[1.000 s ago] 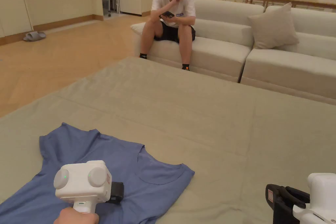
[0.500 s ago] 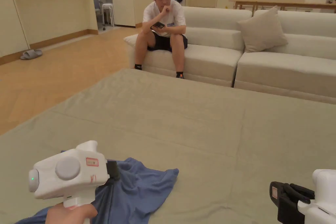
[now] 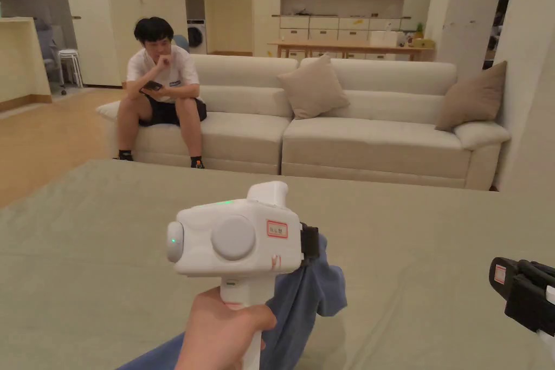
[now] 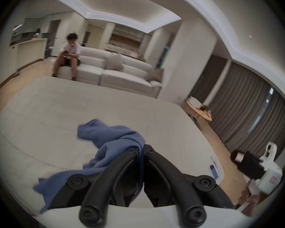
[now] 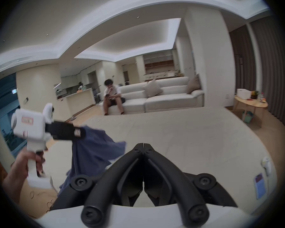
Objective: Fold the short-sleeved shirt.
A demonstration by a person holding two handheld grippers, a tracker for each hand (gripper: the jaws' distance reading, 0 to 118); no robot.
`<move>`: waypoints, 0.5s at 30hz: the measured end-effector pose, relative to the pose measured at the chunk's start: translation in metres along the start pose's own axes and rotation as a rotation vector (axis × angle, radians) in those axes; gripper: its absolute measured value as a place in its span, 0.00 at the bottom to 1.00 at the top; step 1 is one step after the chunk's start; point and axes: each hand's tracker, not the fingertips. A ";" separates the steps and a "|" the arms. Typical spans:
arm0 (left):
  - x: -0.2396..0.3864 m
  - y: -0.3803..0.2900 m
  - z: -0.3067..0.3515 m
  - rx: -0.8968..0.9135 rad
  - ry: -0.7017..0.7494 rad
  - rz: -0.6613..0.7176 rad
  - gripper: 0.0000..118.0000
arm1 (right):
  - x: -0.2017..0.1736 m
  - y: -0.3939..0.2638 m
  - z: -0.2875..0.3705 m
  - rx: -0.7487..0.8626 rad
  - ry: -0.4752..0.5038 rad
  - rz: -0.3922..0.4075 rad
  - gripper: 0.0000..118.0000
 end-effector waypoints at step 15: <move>0.169 -0.273 -0.156 -0.642 0.048 -0.132 0.02 | 0.100 -0.013 0.089 0.015 -0.122 -0.072 0.00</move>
